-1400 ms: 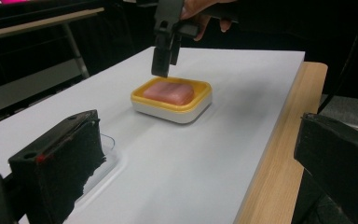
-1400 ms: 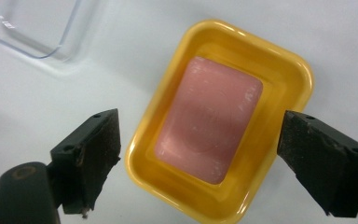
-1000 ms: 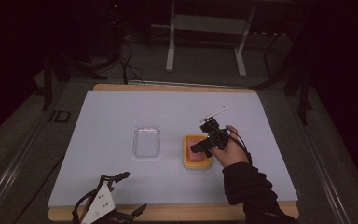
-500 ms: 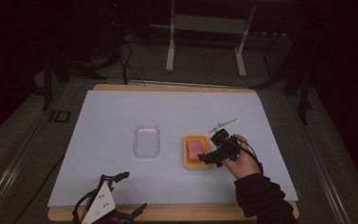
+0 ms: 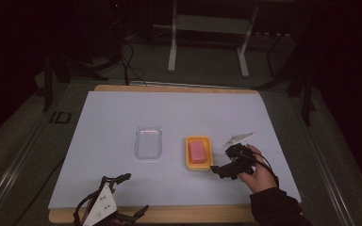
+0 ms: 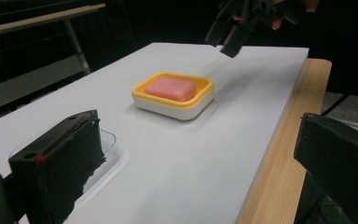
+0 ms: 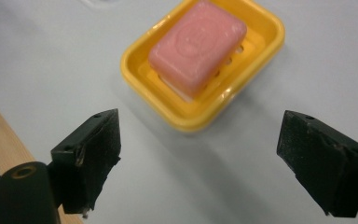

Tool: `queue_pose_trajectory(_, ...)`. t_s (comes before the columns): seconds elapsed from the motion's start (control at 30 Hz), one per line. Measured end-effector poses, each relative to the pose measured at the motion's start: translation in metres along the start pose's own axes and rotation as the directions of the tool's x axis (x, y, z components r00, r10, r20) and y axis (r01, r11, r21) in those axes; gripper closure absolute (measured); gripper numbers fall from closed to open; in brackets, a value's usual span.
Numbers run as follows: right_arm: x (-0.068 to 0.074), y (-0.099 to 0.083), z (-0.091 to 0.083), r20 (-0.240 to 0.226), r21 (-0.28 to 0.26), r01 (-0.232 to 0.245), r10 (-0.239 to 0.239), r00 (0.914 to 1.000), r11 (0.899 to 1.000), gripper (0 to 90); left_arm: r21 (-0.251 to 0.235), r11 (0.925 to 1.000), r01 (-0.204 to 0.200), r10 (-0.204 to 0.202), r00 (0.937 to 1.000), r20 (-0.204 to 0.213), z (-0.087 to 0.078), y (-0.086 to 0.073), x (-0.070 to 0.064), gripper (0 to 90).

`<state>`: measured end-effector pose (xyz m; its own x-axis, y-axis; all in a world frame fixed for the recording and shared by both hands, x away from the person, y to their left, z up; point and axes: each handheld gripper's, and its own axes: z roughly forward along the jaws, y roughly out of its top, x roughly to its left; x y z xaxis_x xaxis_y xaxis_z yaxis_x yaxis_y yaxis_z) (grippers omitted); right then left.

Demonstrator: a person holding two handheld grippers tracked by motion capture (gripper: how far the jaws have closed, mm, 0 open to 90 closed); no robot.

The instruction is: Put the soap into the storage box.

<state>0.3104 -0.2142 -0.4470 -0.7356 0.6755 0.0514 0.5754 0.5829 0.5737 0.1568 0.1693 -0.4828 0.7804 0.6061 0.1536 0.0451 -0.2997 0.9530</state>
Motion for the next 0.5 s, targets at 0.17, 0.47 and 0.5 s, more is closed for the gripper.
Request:
queue_pose_trajectory(0.17,0.0,-0.017,-0.002,0.008,-0.023,0.015,-0.015,0.9999,1.0,13.4,0.002,1.0,-0.002,0.002,1.0,0.001,0.001,0.0,0.0,1.7)
queue_pose_trajectory(0.47,-0.007,-0.047,0.002,0.015,-0.045,-0.013,0.014,0.9998,0.999,13.2,0.002,1.0,-0.002,0.002,1.0,0.002,0.001,0.0,0.0,1.7)
queue_pose_trajectory(0.5,-0.007,-0.05,0.003,0.02,-0.049,-0.011,0.012,0.9997,0.999,13.2,0.002,1.0,-0.001,0.001,1.0,0.003,0.001,0.0,-0.001,1.7)
